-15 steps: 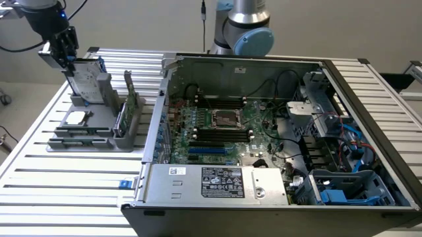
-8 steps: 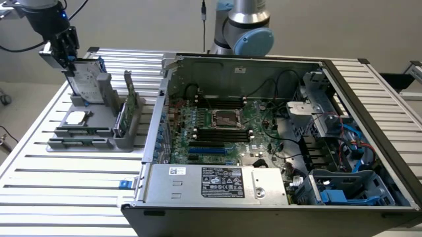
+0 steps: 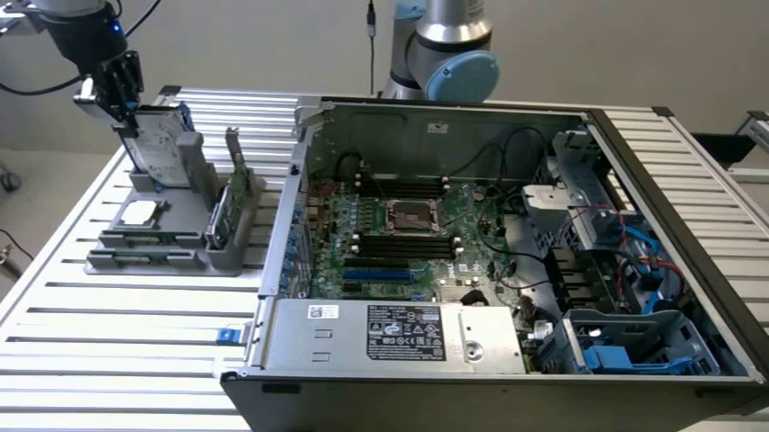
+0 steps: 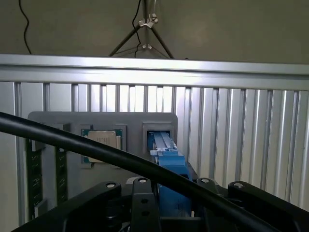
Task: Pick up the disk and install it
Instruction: 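Pick up the disk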
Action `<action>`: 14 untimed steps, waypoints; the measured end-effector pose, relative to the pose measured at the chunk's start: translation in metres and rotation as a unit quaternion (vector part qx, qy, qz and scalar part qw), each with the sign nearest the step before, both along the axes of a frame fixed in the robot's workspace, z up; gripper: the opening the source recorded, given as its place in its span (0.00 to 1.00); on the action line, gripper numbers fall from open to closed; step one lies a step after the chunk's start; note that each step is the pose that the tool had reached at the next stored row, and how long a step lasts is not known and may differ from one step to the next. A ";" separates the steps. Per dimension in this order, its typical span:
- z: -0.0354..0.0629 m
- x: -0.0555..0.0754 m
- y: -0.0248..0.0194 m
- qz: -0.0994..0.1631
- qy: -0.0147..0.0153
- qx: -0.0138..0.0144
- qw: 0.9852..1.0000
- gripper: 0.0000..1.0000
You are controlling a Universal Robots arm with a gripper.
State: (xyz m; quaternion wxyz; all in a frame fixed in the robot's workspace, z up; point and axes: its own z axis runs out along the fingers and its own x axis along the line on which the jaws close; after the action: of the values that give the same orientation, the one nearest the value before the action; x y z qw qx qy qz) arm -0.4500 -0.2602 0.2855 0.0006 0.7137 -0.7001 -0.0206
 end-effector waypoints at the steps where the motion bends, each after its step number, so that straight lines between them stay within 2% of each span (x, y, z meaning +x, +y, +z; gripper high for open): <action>1: 0.0000 0.000 0.0000 0.000 0.000 0.000 1.000 0.34; 14: -0.0018 0.000 0.0000 -0.003 0.000 -0.001 1.000 0.33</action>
State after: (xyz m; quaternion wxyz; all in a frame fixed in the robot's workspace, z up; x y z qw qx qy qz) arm -0.4502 -0.2601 0.2837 0.0011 0.7119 -0.7020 -0.0202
